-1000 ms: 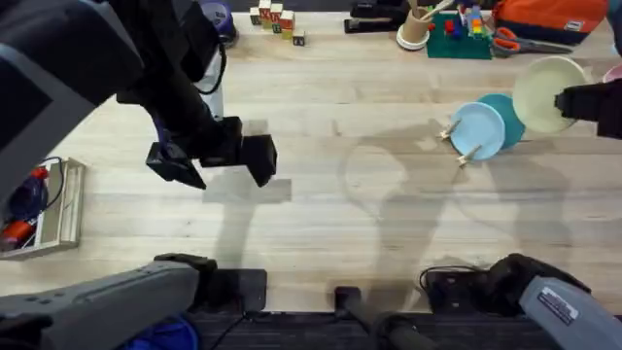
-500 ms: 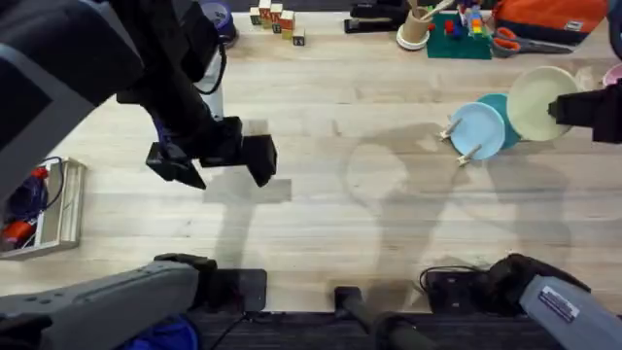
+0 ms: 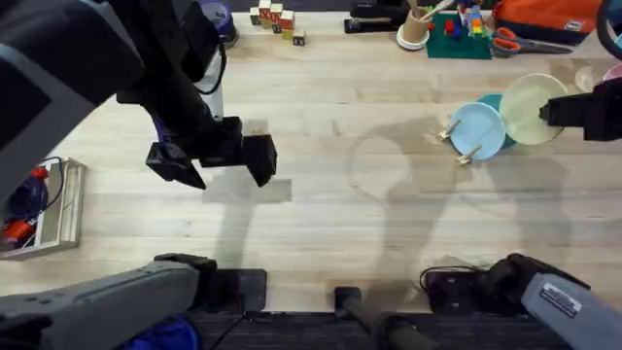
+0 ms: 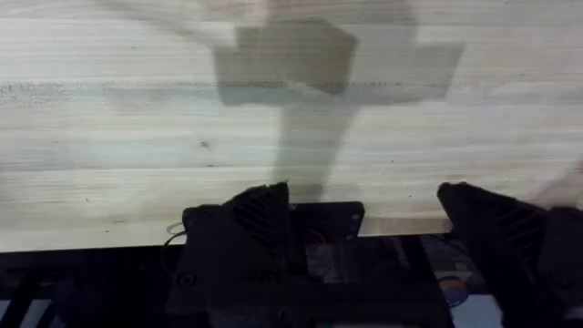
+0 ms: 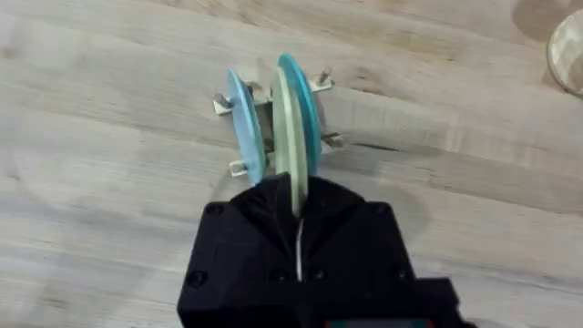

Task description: Pick up the plates from the table one by one and place each into a slot on the dish rack.

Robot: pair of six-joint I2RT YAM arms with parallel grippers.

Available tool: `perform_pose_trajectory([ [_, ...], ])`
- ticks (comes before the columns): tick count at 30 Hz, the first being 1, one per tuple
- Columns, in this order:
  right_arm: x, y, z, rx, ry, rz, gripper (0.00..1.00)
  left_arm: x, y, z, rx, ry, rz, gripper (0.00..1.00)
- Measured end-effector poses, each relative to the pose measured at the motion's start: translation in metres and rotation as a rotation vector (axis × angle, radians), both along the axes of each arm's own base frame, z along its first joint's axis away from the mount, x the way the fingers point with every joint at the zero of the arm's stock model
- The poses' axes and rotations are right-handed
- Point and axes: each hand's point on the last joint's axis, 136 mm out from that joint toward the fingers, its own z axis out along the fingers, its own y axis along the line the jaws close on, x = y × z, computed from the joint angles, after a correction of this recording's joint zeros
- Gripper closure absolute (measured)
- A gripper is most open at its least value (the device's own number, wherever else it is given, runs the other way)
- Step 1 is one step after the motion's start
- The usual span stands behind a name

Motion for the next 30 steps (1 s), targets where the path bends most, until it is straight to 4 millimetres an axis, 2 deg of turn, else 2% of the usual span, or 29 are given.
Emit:
perform_pose_trajectory([
  [30, 0.007, -0.003, -0.024, 0.014, 0.087, 0.045, 0.971, 0.0, 0.0, 0.0, 0.0, 0.0, 0.0, 0.005],
])
